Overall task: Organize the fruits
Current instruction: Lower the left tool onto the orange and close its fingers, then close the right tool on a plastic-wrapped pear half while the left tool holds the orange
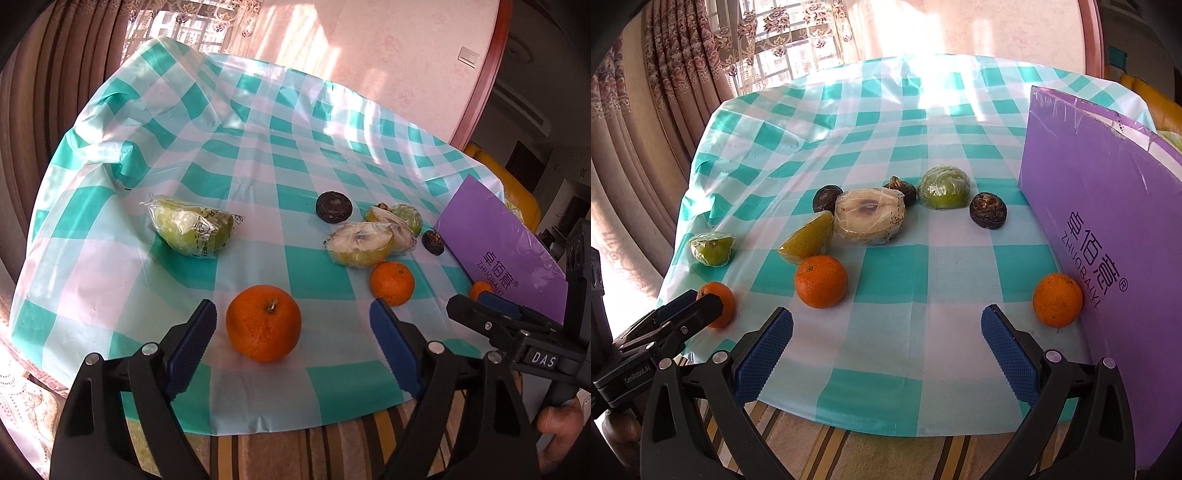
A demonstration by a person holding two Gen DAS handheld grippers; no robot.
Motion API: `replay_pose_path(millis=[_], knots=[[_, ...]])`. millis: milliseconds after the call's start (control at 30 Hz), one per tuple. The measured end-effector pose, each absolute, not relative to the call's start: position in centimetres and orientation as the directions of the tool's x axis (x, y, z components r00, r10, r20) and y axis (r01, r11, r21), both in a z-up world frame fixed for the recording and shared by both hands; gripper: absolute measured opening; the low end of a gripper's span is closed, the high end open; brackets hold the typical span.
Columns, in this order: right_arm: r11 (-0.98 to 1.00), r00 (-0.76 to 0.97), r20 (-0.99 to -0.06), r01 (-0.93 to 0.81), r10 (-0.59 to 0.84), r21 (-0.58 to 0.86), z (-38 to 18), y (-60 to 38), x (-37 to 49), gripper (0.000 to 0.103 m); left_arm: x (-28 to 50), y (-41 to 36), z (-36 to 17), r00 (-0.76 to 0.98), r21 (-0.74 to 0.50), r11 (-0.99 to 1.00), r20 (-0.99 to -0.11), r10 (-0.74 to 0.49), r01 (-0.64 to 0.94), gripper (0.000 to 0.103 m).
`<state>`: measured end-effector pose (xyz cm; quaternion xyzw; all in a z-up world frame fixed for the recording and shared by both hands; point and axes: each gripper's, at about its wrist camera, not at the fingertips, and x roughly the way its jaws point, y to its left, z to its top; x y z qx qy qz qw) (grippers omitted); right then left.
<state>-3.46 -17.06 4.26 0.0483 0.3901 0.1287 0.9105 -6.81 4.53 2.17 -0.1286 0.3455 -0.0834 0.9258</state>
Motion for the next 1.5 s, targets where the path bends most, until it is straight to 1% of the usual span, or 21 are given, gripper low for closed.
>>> replay_pose_path(millis=[167,233,367,500,567,667,733,833,900,967,1067,1267,1333,1400,1500], knots=[[0.944,0.674,-0.661,-0.229,0.329,0.236,4.6,-17.3,-3.8,0.099,-6.7,4.6,1.7,0.744,-0.303,0.951,-0.623,-0.242,0.056,0.077],[0.94,0.674,-0.655,-0.243,0.341,0.239,4.8,-17.1,-3.7,0.099,-6.6,4.7,1.6,0.741,-0.303,0.952,-0.627,-0.239,0.05,0.072],[0.936,0.662,-0.662,-0.251,0.352,0.246,4.7,-16.6,-3.0,0.099,-6.5,5.0,1.4,0.739,-0.322,0.946,-0.626,-0.248,0.045,0.069],[0.929,0.652,-0.663,-0.232,0.368,0.287,4.7,-16.7,-1.7,0.099,-6.5,5.2,1.2,0.738,-0.334,0.942,-0.625,-0.255,0.042,0.065],[0.934,0.653,-0.669,-0.219,0.354,0.281,4.7,-16.5,-1.0,0.099,-6.5,5.3,1.1,0.738,-0.339,0.94,-0.624,-0.257,0.041,0.064],[0.951,0.655,-0.689,-0.218,0.309,0.219,4.8,-15.2,-0.4,0.099,-6.4,5.5,1.0,0.739,-0.343,0.939,-0.624,-0.253,0.032,0.058],[0.962,0.674,-0.691,-0.243,0.26,0.125,5.1,-13.6,-0.4,0.099,-6.4,5.6,0.9,0.738,-0.35,0.936,-0.625,-0.255,0.027,0.055],[0.953,0.692,-0.697,-0.301,0.187,-0.043,5.2,-10.7,-0.2,0.098,-6.4,5.7,0.8,0.738,-0.352,0.936,-0.625,-0.255,0.025,0.053],[0.939,0.697,-0.697,-0.33,0.171,-0.1,5.1,-9.5,0.0,0.098,-6.4,5.8,0.8,0.738,-0.352,0.936,-0.625,-0.254,0.024,0.051],[0.93,0.694,-0.699,-0.349,0.172,-0.118,5.0,-8.8,0.4,0.097,-6.4,5.9,0.8,0.738,-0.356,0.934,-0.625,-0.253,0.019,0.048],[0.919,0.691,-0.704,-0.366,0.163,-0.146,4.7,-8.1,1.0,0.087,-6.4,6.1,0.6,0.738,-0.364,0.931,-0.625,-0.256,0.016,0.046],[0.879,0.711,-0.696,-0.392,0.103,-0.27,3.7,-5.9,0.8,0.086,-6.4,6.2,0.6,0.739,-0.368,0.93,-0.622,-0.26,0.017,0.045],[0.862,0.718,-0.69,-0.406,0.094,-0.305,3.6,-5.3,0.8,0.084,-6.4,6.2,0.6,0.738,-0.369,0.929,-0.622,-0.26,0.017,0.045],[0.853,0.708,-0.7,-0.419,0.092,-0.311,3.2,-4.9,1.1,0.078,-6.4,6.2,0.6,0.739,-0.369,0.929,-0.622,-0.26,0.017,0.045],[0.858,0.685,-0.724,-0.421,0.087,-0.295,2.7,-5.0,2.0,0.076,-6.4,6.3,0.6,0.74,-0.376,0.927,-0.619,-0.266,0.019,0.044]])
